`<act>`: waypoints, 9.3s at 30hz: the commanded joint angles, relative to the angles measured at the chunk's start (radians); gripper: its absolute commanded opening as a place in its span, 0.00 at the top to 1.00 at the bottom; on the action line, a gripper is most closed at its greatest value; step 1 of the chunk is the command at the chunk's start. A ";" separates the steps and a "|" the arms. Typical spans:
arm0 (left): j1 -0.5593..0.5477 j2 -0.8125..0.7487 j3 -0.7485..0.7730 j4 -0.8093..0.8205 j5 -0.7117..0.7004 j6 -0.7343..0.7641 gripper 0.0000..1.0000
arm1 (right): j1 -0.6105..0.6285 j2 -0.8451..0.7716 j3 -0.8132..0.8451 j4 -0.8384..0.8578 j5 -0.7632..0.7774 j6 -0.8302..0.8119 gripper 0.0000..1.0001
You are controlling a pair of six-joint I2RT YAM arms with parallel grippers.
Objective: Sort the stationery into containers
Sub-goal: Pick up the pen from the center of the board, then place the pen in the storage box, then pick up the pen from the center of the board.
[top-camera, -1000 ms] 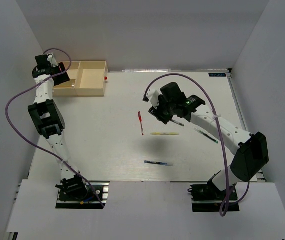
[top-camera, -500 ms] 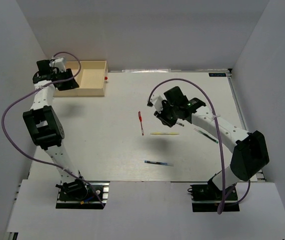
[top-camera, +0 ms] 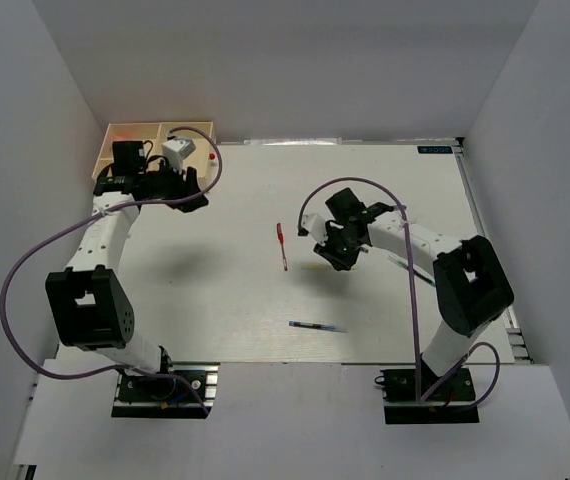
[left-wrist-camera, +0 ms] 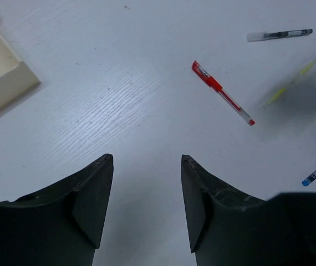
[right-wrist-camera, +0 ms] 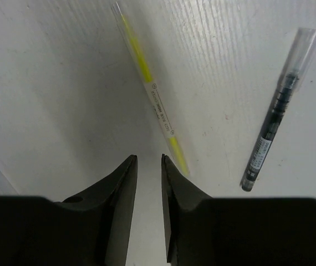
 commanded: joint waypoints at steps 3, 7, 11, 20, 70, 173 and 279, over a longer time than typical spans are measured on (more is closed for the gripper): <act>-0.050 -0.058 -0.075 0.030 0.027 -0.017 0.37 | -0.020 0.059 0.041 0.028 -0.053 -0.036 0.69; -0.086 -0.079 -0.163 0.129 -0.057 -0.112 0.37 | -0.012 0.124 0.188 0.033 -0.091 0.133 0.64; -0.087 -0.110 -0.211 0.212 -0.189 -0.294 0.37 | 0.011 0.208 0.361 0.038 -0.168 0.415 0.63; -0.065 -0.111 -0.188 0.215 -0.524 -0.573 0.25 | 0.109 0.383 0.523 0.036 0.095 0.815 0.58; -0.179 -0.363 -0.805 1.209 0.105 -1.472 0.40 | 0.097 0.171 0.536 0.172 -0.559 0.922 1.00; -0.113 0.301 0.506 0.121 -0.615 -0.532 1.00 | -0.236 -0.022 0.471 0.108 -0.413 0.750 0.12; -0.198 -0.199 -0.659 1.110 0.179 -1.154 0.35 | -0.046 0.032 0.173 0.221 -0.419 0.528 1.00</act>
